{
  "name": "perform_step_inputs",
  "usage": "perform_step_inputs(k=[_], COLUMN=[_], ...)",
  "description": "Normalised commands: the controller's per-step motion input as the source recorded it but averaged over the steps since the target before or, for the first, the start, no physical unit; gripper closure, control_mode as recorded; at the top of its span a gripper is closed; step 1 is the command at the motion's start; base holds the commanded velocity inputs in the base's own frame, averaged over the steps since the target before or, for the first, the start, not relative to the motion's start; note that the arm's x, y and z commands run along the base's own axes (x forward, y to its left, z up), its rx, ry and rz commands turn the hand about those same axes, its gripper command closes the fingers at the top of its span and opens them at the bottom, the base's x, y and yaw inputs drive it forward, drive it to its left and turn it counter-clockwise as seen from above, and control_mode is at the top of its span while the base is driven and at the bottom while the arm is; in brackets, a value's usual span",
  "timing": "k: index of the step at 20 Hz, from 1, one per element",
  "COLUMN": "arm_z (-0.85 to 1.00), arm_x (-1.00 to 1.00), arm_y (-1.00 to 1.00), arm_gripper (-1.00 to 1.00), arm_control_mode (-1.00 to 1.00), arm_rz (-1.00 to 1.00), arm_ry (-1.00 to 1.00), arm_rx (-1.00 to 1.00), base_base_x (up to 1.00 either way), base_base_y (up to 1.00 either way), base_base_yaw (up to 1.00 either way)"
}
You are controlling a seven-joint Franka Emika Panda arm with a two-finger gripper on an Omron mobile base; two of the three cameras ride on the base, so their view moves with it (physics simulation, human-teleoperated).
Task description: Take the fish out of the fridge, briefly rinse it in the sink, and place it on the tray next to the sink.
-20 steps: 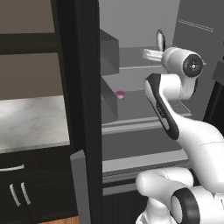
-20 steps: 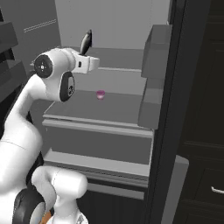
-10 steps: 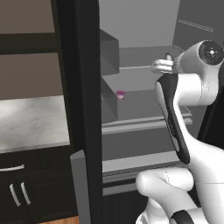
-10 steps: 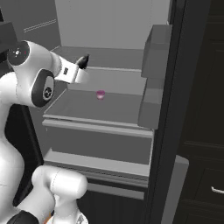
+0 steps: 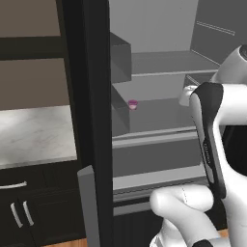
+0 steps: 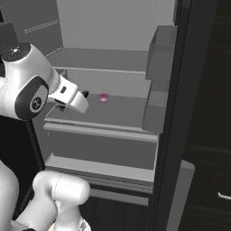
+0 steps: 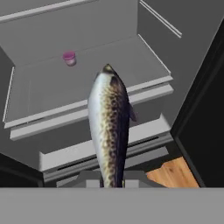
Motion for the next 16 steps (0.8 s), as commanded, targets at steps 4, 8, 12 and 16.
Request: perform_step_inputs(k=[4,8,12,16], arm_z=[0.0,-0.05,0.0,0.0], arm_x=[-0.18,-0.24,0.0,0.0], arm_y=[0.0,0.01,0.0,0.0], arm_gripper=[1.0,1.0,1.0,1.0], arm_control_mode=[-1.0,1.0,1.0,1.0], arm_rz=[0.0,0.01,0.0,0.0], arm_ry=[0.0,0.0,0.0,0.0], arm_rx=[0.0,0.0,0.0,0.0], base_base_x=[0.0,-0.75,-1.0,-1.0], base_base_y=[0.0,0.0,0.0,-0.14], base_base_yaw=[0.0,0.09,0.28,0.52])
